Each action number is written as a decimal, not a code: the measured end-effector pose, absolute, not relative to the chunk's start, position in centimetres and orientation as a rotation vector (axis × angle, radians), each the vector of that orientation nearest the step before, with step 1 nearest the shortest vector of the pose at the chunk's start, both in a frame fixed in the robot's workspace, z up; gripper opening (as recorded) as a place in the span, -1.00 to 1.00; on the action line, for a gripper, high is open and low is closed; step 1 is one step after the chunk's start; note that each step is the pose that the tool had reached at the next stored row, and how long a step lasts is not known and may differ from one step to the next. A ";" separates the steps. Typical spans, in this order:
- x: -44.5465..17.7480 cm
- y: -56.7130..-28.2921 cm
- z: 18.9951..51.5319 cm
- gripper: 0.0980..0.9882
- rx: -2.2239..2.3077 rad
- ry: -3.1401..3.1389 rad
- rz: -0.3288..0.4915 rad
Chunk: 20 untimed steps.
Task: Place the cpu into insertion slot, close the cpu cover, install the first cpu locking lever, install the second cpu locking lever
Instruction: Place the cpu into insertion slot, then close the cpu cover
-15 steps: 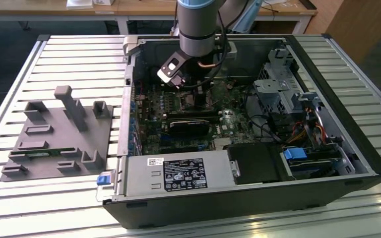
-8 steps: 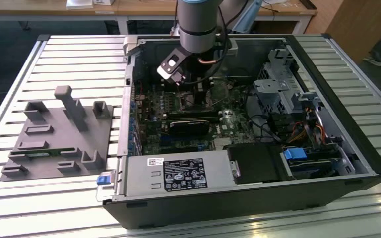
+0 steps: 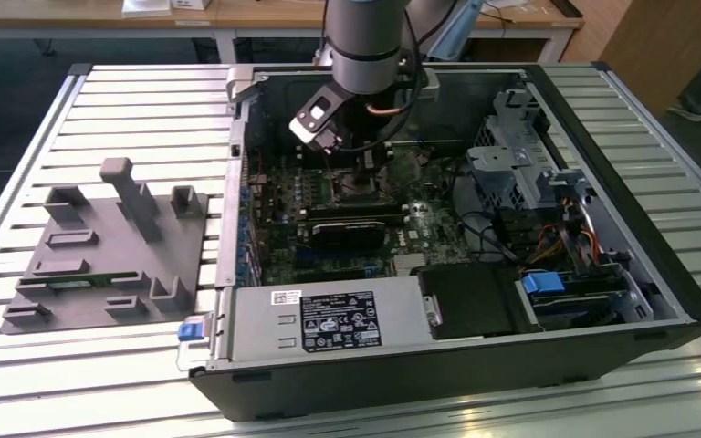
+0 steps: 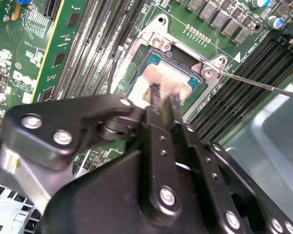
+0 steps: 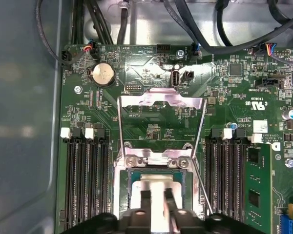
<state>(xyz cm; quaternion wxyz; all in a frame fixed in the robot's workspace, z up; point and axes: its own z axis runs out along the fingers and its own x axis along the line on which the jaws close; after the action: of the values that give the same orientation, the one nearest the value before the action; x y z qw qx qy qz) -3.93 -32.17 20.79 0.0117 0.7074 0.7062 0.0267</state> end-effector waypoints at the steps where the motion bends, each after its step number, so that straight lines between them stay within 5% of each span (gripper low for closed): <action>1: -3.9 -32.2 20.8 -0.68 2.208 2.203 0.081; 3: -3.8 -32.2 20.8 -0.95 2.209 2.205 0.077; 20: -3.8 -32.2 21.2 -0.98 2.210 2.205 0.076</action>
<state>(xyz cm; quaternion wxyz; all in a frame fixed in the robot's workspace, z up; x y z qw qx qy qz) -3.82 -32.17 21.21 0.0092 0.7077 0.7060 0.0242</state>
